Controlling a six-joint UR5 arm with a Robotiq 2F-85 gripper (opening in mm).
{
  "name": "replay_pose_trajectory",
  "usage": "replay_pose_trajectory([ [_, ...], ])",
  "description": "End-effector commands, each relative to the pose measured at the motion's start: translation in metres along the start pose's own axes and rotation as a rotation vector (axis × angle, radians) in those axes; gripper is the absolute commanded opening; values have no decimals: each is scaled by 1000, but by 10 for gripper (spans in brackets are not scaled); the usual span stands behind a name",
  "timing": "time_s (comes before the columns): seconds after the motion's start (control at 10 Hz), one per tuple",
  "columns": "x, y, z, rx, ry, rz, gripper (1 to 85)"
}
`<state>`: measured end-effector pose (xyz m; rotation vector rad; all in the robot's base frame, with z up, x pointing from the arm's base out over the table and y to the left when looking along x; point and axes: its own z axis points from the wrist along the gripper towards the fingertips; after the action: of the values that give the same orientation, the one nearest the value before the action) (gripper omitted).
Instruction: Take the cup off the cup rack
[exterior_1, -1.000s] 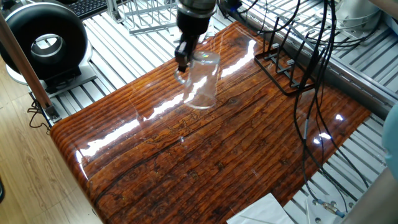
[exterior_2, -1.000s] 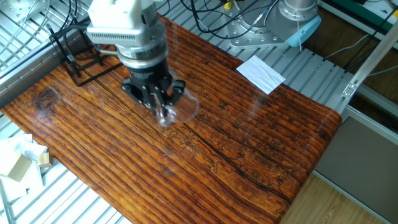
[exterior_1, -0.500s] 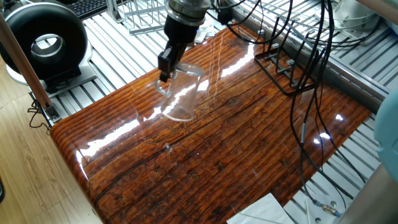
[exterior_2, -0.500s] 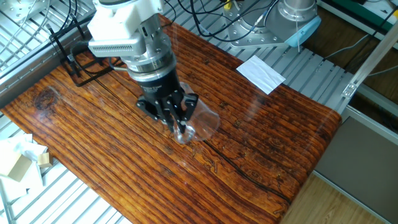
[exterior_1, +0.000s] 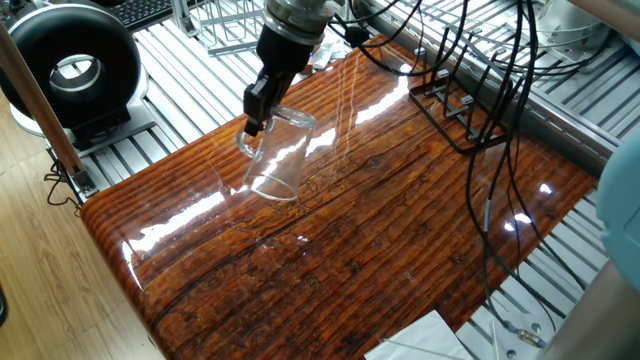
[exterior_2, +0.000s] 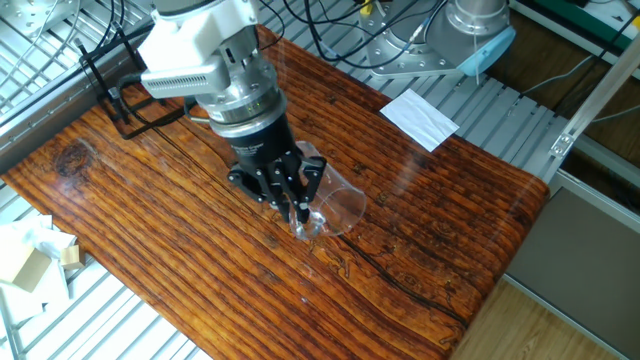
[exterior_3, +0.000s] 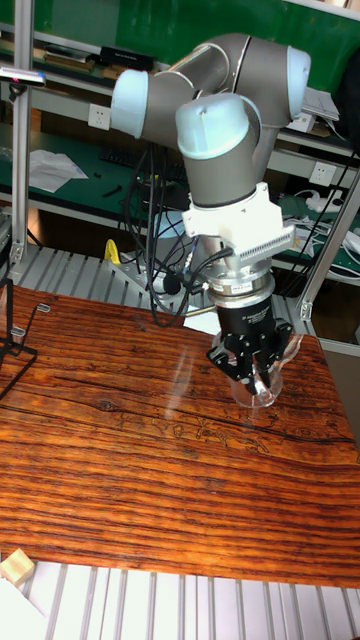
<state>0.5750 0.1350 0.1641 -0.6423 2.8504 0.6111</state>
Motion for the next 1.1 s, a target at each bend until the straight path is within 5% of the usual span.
replay_pose_trajectory([
  [0.0,5,-13,7,17,10,-23,13],
  [0.4,10,-12,22,19,13,-20,13],
  [0.7,10,-8,17,-73,-13,-50,13],
  [0.9,26,-32,26,-6,30,-54,13],
  [1.0,25,-38,35,-5,13,-63,13],
])
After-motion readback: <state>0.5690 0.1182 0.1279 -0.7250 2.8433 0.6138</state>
